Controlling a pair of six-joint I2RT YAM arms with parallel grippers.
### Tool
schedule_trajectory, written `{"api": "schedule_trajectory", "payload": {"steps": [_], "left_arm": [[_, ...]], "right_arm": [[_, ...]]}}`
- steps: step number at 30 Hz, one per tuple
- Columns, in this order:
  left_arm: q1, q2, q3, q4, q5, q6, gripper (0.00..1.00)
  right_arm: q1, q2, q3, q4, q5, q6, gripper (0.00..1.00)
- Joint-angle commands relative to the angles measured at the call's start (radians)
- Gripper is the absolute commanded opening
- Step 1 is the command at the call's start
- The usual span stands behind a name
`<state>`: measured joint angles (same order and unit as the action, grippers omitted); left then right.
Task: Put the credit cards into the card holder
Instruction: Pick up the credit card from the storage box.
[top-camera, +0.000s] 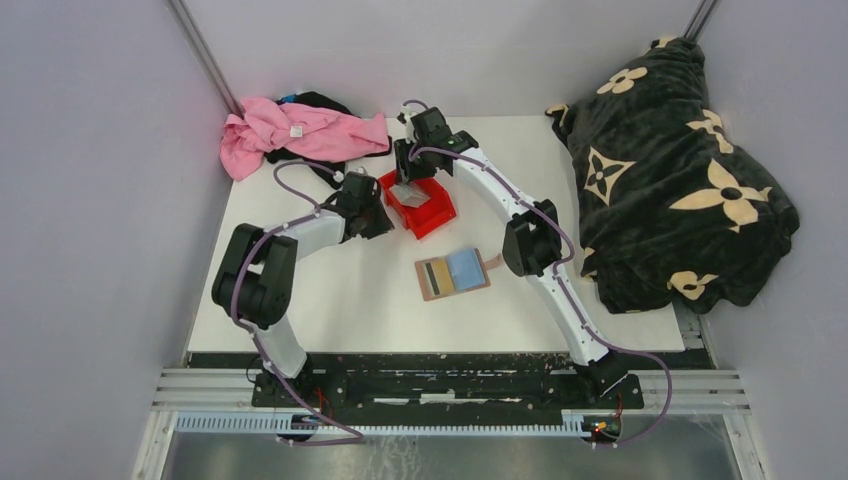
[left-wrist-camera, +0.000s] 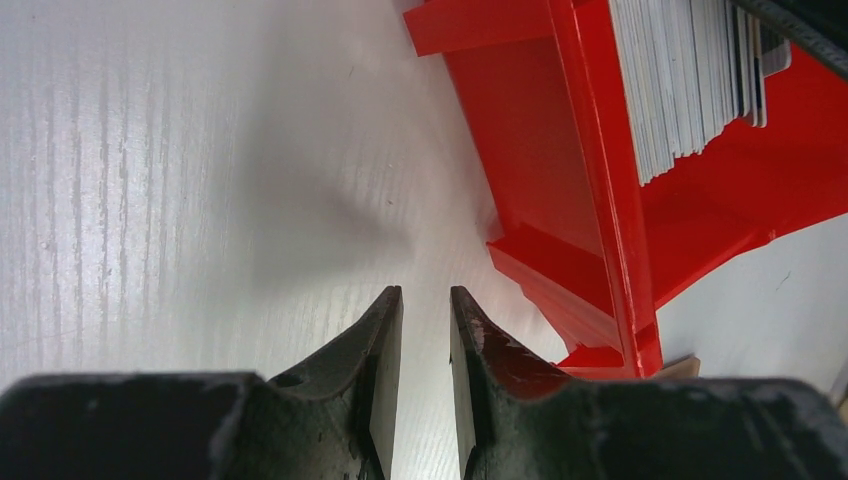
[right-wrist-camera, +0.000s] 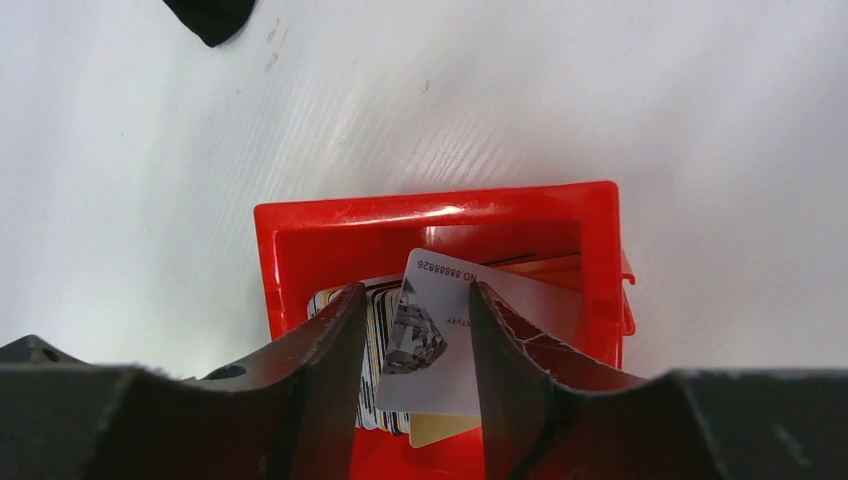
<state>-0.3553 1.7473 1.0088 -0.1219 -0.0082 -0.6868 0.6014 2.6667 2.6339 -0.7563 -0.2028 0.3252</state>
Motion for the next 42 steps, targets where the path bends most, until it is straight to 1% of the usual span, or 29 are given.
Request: {"api": "schedule_trajectory", "payload": {"steps": [1,5,9,14,28,35,42], "left_arm": [[0.006,0.017,0.05,0.053,0.029,-0.024,0.31],[0.006,0.027,0.065,0.057,0.033,-0.031,0.31],[0.006,0.038,0.085,0.056,0.037,-0.033,0.31],[0.006,0.063,0.11,0.045,0.041,-0.032,0.31],[0.007,0.105,0.142,0.026,0.023,-0.024,0.31],[0.009,0.122,0.171,0.018,0.021,-0.023,0.31],[0.012,0.128,0.176,0.017,0.015,-0.02,0.31]], "right_arm": [[0.006,-0.054,-0.03,0.018,-0.041,0.028,0.45],[0.014,-0.081,-0.031,0.013,-0.041,0.034,0.43],[0.02,-0.095,-0.085,0.015,-0.038,0.039,0.41],[0.026,-0.159,-0.132,0.015,-0.028,0.037,0.4],[0.028,-0.241,-0.222,0.002,0.009,0.001,0.31],[0.025,-0.244,-0.246,0.0,0.016,-0.012,0.3],[0.023,-0.253,-0.246,-0.004,0.049,-0.024,0.24]]}}
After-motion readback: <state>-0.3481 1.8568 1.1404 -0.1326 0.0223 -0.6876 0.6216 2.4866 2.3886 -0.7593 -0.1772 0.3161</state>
